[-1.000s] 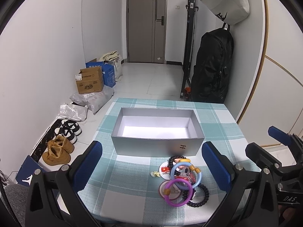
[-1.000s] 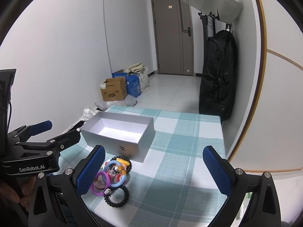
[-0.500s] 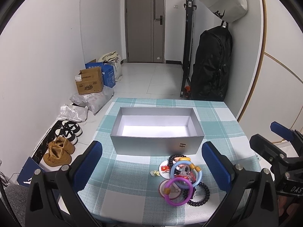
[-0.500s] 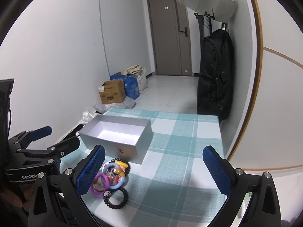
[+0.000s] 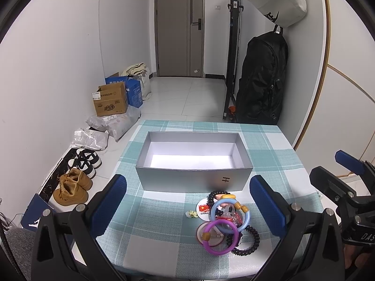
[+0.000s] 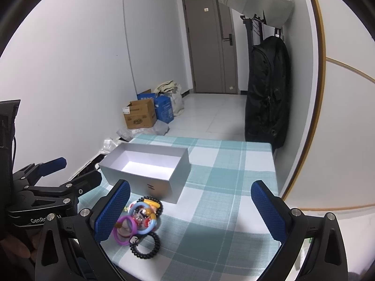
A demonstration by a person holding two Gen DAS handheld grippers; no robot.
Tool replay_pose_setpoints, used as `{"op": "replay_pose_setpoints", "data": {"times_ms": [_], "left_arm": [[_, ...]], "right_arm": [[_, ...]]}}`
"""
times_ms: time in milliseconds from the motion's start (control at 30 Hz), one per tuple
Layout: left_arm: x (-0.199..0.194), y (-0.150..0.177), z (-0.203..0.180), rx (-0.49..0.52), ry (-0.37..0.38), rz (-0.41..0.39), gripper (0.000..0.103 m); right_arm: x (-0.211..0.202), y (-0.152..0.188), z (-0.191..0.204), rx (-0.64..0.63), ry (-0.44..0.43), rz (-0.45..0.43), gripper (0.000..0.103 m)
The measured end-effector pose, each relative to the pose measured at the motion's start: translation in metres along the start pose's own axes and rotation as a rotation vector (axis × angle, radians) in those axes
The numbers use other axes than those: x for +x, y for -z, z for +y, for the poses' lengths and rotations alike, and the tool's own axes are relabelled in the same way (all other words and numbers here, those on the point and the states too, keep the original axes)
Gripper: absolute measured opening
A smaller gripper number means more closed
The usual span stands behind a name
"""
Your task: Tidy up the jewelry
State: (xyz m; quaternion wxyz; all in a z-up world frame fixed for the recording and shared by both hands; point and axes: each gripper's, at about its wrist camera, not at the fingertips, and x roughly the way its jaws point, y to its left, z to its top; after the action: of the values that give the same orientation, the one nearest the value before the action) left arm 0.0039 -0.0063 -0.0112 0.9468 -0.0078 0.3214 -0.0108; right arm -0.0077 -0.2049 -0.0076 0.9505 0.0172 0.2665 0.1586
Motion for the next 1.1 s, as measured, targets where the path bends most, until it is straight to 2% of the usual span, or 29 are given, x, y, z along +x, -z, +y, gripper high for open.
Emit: {"op": "replay_pose_setpoints", "data": {"times_ms": [233,567,700,800,1000,1100], "left_arm": [[0.003,0.002,-0.001,0.006,0.008,0.012,0.102],[0.013,0.008,-0.001,0.001,0.073,0.092,0.102],[0.023,0.012,0.000,-0.007,0.116,0.154,0.102],[0.031,0.022,0.000,-0.006,0.159,0.232,0.102],[0.043,0.039,-0.017,0.066,0.193,0.349,0.101],[0.052,0.043,-0.016,0.053,0.214,0.404,0.096]], "right_arm": [[0.000,-0.001,-0.001,0.010,-0.001,-0.001,0.103],[-0.002,-0.002,-0.007,0.034,-0.008,-0.005,0.103],[-0.002,-0.003,-0.017,0.077,0.010,-0.007,0.103],[0.001,-0.004,-0.025,0.110,0.023,0.005,0.103],[0.005,-0.004,-0.037,0.157,0.021,0.024,0.103],[0.007,-0.003,-0.041,0.175,0.015,0.034,0.103]]}}
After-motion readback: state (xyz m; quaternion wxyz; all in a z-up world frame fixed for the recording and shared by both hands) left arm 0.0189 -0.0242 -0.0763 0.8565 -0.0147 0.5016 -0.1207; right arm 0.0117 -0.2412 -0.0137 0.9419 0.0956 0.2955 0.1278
